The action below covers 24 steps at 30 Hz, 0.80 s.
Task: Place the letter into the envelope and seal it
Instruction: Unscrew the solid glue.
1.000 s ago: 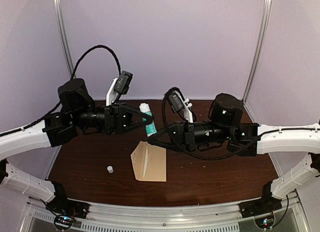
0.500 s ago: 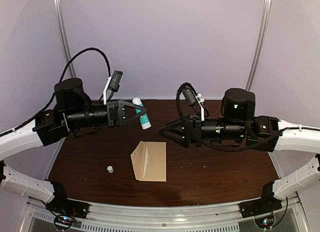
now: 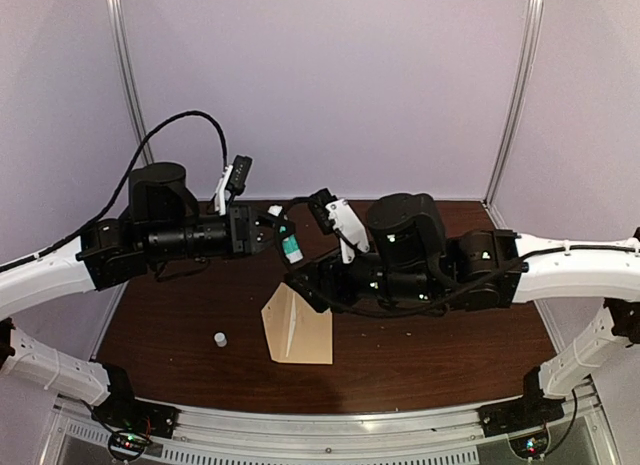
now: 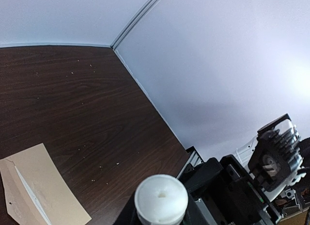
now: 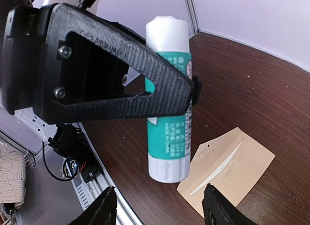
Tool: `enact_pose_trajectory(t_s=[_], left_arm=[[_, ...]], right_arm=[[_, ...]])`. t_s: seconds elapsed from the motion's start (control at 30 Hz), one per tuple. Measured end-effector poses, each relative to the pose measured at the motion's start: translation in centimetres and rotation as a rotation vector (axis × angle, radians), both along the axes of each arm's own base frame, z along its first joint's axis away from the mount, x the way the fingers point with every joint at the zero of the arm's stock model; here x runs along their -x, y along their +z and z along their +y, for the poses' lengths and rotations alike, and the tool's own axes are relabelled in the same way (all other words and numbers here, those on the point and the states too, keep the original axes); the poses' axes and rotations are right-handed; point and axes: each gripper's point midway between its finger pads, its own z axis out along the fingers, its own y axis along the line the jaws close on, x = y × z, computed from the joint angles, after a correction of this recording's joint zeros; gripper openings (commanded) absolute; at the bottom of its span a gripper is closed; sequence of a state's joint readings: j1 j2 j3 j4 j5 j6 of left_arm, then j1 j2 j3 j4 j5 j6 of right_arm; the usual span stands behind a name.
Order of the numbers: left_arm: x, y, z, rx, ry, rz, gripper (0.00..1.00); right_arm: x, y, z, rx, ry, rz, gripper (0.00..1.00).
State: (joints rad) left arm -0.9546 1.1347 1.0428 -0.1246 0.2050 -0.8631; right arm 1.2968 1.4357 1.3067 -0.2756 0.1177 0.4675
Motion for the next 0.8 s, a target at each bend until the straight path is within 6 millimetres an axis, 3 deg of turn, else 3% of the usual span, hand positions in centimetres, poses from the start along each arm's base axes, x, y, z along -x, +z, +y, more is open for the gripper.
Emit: enact_pose_trajectory(t_s=[0.23,0.57,0.8], left_arm=[[0.0,-0.2,0.0,0.005,0.002,0.012,0.0],[0.0,-0.3,-0.1,0.011,0.003,0.015,0.0],[-0.1,-0.7,-0.2,0.005,0.004,0.024,0.0]], right_arm=[[-0.7,-0.9,1.5,0.071,-0.042,-0.034,0.55],[-1.8,-1.0,1.2,0.118,-0.1,-0.072,0.39],[-1.8,-1.2,1.4,0.131,-0.097,-0.082,0.35]])
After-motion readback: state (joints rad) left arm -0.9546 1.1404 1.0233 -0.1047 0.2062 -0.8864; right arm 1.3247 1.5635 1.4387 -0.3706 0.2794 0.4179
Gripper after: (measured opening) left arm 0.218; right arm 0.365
